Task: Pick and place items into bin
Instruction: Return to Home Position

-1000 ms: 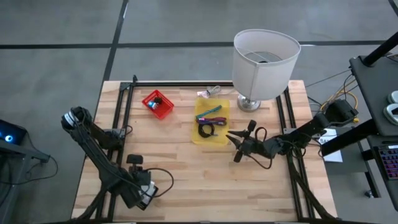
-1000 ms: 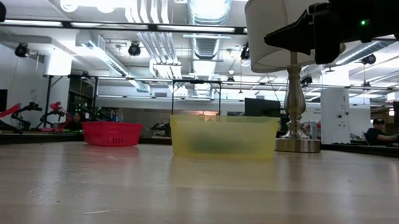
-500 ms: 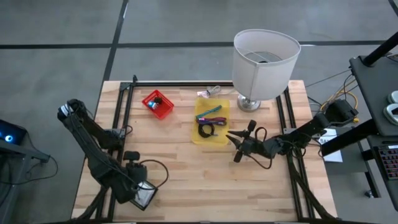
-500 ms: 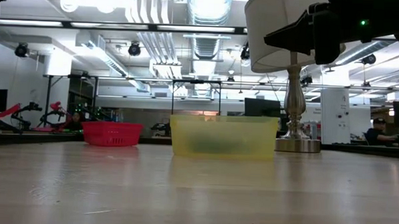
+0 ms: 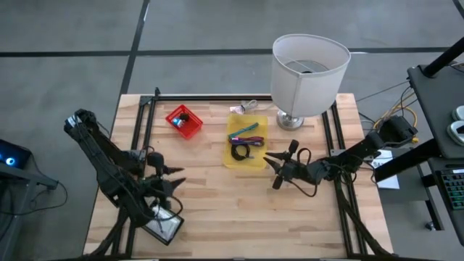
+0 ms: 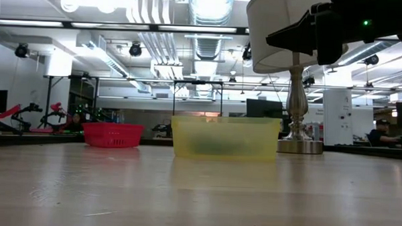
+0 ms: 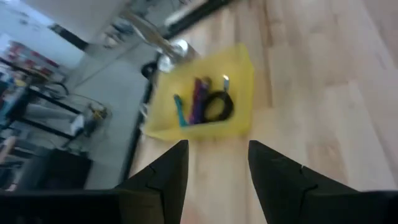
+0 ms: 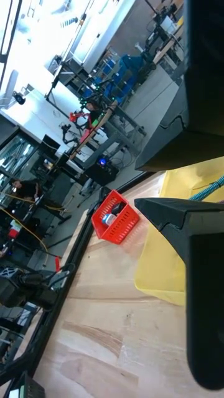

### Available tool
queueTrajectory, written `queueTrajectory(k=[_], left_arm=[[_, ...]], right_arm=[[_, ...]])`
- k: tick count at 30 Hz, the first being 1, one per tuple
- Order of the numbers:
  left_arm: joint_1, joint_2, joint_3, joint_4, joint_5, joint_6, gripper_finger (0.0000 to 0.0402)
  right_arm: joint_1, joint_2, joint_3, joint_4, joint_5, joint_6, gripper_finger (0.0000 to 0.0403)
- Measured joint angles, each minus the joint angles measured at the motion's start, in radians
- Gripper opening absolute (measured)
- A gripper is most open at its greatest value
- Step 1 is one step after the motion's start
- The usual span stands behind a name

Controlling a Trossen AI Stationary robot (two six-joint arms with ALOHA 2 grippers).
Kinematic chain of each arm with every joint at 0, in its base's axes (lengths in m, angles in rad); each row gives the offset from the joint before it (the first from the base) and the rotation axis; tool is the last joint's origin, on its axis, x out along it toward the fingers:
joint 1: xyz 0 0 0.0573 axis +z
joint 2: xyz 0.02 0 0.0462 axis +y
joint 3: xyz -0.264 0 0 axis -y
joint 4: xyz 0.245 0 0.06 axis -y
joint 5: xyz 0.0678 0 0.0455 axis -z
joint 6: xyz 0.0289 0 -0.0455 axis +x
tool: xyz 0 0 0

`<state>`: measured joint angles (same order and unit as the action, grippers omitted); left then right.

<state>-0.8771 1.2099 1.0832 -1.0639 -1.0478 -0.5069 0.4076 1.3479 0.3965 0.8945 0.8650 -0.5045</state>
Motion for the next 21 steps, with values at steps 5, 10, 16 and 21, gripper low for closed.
queueTrajectory(k=[5,10,16,21], left_arm=[[0.049,-0.027,-0.068,0.222,-0.035,0.214,0.015],[0.116,-0.039,-0.144,0.5,0.009,0.478,0.015],[0.196,-0.058,-0.221,0.727,0.128,0.671,0.015],[0.264,-0.069,-0.25,0.782,0.209,0.703,0.015]], right_arm=[[0.0,0.0,0.0,0.0,0.0,0.005,0.0068],[0.0,0.0,0.007,0.001,0.0,0.013,0.0068],[0.0,0.0,0.007,0.001,0.0,0.031,0.0068],[0.0,0.0,0.007,0.001,0.0,0.031,0.0068]])
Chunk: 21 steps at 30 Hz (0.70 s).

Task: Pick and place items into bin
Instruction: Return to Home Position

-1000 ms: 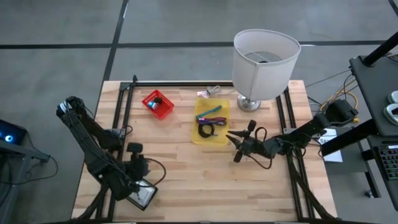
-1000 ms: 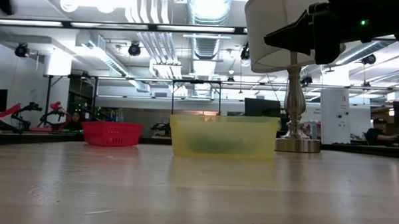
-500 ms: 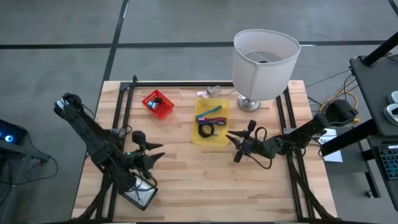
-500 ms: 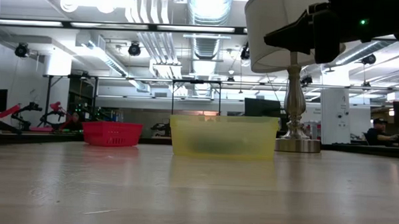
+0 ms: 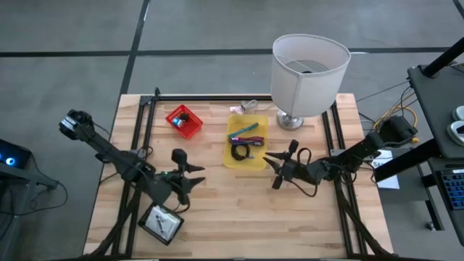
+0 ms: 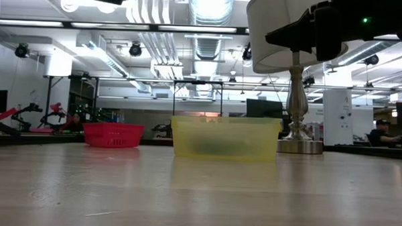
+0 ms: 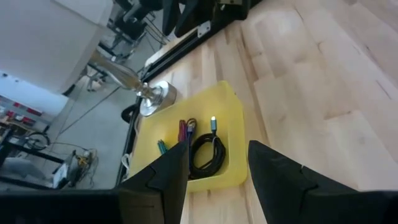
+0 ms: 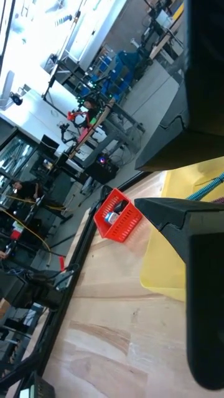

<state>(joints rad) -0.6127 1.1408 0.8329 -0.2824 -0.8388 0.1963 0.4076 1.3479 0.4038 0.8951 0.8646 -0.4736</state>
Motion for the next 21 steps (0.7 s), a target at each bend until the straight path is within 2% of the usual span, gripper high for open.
queueTrajectory(k=[11,21], left_arm=[[0.182,-0.011,-0.103,0.264,0.259,0.165,0.015],[0.327,-0.008,-0.127,0.362,0.464,0.21,0.015]], right_arm=[[0.0,0.0,0.0,-0.001,0.0,0.0,0.0068],[0.0,0.0,0.0,-0.001,0.0,0.0,0.0068]])
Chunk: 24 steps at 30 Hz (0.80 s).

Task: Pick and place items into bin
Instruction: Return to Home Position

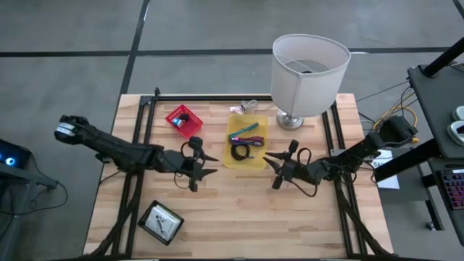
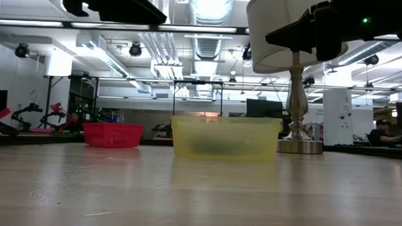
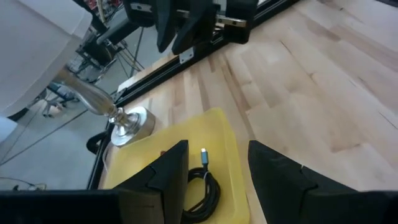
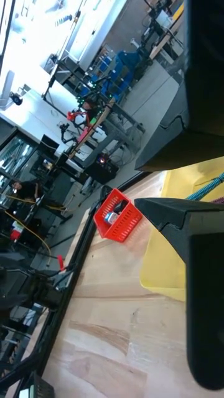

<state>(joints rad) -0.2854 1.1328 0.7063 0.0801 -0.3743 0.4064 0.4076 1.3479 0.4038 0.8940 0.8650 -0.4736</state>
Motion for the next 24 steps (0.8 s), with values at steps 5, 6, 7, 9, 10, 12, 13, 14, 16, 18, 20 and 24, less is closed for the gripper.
queueTrajectory(k=[5,6,7,9,10,12,13,14,16,18,20,24], left_arm=[[0.043,0.014,0.0,0.015,0.04,0.003,0.015],[0.05,0.019,0.0,0.018,0.054,0.003,0.015],[0.057,0.022,0.0,0.019,0.066,0.003,0.015],[0.072,0.029,0.0,0.019,0.087,0.003,0.015],[0.08,0.033,0.0,0.021,0.101,0.003,0.015],[0.1,0.043,0.0,0.033,0.132,0.015,0.015],[0.111,0.051,0.0,0.052,0.153,0.021,0.015],[0.122,0.061,0.0,0.079,0.176,0.026,0.015],[0.146,0.082,-0.001,0.122,0.227,0.046,0.015],[0.171,0.108,-0.001,0.17,0.273,0.057,0.015],[0.194,0.133,-0.001,0.193,0.314,0.071,0.015],[0.241,0.185,-0.002,0.225,0.339,0.097,0.015]], right_arm=[[0.0,0.0,0.0,0.0,0.0,0.0,0.0068],[0.0,0.0,0.0,0.0,0.0,0.0,0.0068],[0.0,0.0,0.0,0.0,0.0,0.0,0.0068],[0.0,0.0,0.0,0.0,0.0,0.0,0.0068],[0.0,0.0,0.0,0.0,0.0,0.0,0.0068],[0.0,0.0,0.0,0.0,0.0,-0.001,0.0068],[0.0,0.0,0.0,0.0,0.0,0.0,0.0068],[0.0,0.0,0.0,0.0,0.0,-0.001,0.0068],[0.0,0.0,0.0,0.0,0.0,0.0,0.0068],[0.0,0.0,0.0,0.0,0.0,0.0,0.0068],[0.0,0.0,0.0,0.0,0.0,0.0,0.0068],[0.0,0.0,0.0,-0.005,0.0,-0.003,0.0068]])
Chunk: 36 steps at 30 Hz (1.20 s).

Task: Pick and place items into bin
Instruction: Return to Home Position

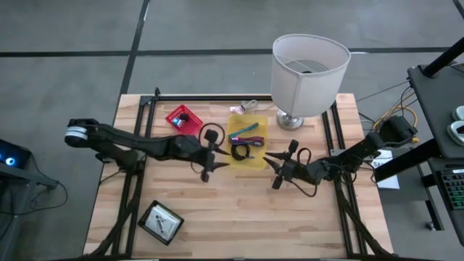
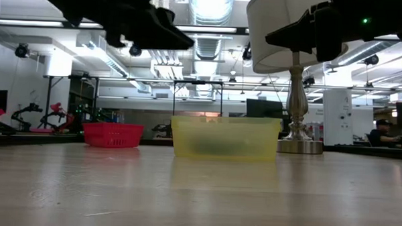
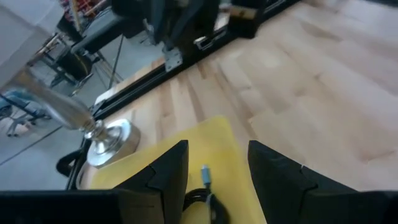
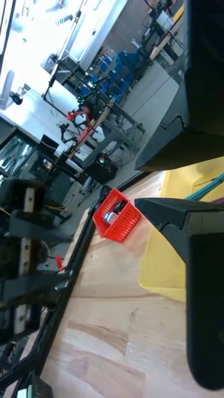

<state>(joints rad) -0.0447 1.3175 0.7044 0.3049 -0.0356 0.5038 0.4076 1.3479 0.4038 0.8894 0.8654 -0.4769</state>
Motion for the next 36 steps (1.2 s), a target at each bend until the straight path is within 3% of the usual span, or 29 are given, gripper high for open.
queueTrajectory(k=[8,23,36], left_arm=[[0.08,0.057,0.0,0.055,0.101,0.0,0.015],[0.152,0.059,0.0,0.054,0.149,0.001,0.015],[0.152,0.059,0.0,0.054,0.154,-0.019,0.015]], right_arm=[[0.0,0.0,0.0,-0.011,0.0,-0.001,0.0068],[0.0,0.0,0.0,-0.021,0.0,-0.006,0.0068],[0.0,0.0,0.0,-0.021,0.0,-0.002,0.0068]])
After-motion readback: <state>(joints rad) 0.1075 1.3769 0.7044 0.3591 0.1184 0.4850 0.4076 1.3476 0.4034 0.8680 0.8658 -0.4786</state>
